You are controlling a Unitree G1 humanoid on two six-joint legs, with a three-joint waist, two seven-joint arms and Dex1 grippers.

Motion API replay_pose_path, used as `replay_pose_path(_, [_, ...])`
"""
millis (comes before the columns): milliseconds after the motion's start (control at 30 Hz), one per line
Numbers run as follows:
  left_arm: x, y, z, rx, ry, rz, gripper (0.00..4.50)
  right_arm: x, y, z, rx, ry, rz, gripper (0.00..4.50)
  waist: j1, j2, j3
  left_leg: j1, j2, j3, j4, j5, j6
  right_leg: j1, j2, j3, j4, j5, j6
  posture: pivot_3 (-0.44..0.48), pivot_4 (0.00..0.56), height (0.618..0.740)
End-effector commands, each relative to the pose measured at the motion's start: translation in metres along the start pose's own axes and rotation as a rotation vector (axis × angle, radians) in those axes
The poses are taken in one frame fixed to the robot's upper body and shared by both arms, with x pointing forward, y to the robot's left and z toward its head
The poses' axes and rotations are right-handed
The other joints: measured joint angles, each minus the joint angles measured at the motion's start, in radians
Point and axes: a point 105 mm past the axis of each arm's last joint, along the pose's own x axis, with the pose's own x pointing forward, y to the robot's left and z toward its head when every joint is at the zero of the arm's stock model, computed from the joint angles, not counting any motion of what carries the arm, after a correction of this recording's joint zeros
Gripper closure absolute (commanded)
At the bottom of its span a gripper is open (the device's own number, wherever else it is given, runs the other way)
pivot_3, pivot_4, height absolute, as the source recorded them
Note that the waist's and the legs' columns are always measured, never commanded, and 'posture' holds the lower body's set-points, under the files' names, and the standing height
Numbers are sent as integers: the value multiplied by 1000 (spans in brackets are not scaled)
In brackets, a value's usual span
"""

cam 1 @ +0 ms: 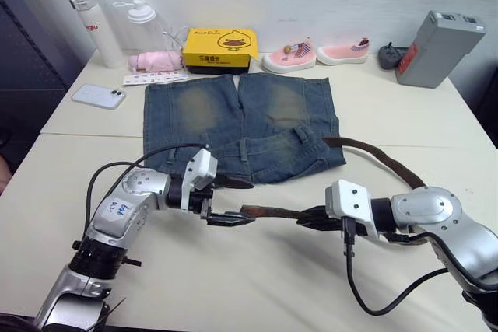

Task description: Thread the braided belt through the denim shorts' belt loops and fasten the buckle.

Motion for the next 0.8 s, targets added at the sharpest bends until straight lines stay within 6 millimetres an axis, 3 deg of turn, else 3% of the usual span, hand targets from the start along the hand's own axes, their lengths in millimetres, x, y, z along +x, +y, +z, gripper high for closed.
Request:
replay_pose_path(33, [3, 2, 3, 39, -16, -28, 2006, -2, 0, 18, -36, -51, -23, 4500, -1, 0, 0, 0, 0, 0, 0, 0, 0, 0, 0, 0, 0, 0, 0, 0, 150, 683])
replay_pose_path(233, [4, 3, 9, 45, -40, -25, 4421, -3, -2, 19, -33, -45, -39, 4500, -1, 0, 0, 0, 1, 0, 1, 0, 0, 0, 0, 0, 0, 0, 0, 0, 150, 683])
replay_pose_path(467, [6, 2, 15, -25, -112, -2, 4421, 0, -11, 19, 10, -59, -115, 4500, -1, 0, 0, 0, 0, -1, 2, 0, 1, 0, 0, 0, 0, 0, 0, 0, 150, 683])
replay_pose_path(600, [11, 7, 20, -300, -277, 95, 4500, -28, -44, 18, 258, -192, -368, 2906, 1, -1, 0, -1, 1, -2, 2, 0, 1, 0, 0, 0, 1, 0, 0, 0, 150, 683])
replay_pose_path(733, [19, 4, 19, -516, -363, 134, 4500, -57, -44, 35, 413, -381, -409, 1014, 3, 0, 0, -2, 0, -5, 3, -1, 1, 1, 0, 1, 3, 0, 0, 0, 150, 683])
replay_pose_path(800, [24, 1, 21, -622, -410, 125, 4500, -64, -23, 54, 464, -503, -290, 1014, 2, 0, 0, -2, 0, -5, 3, -1, 1, 1, 0, 0, 2, 0, 0, 0, 150, 683])
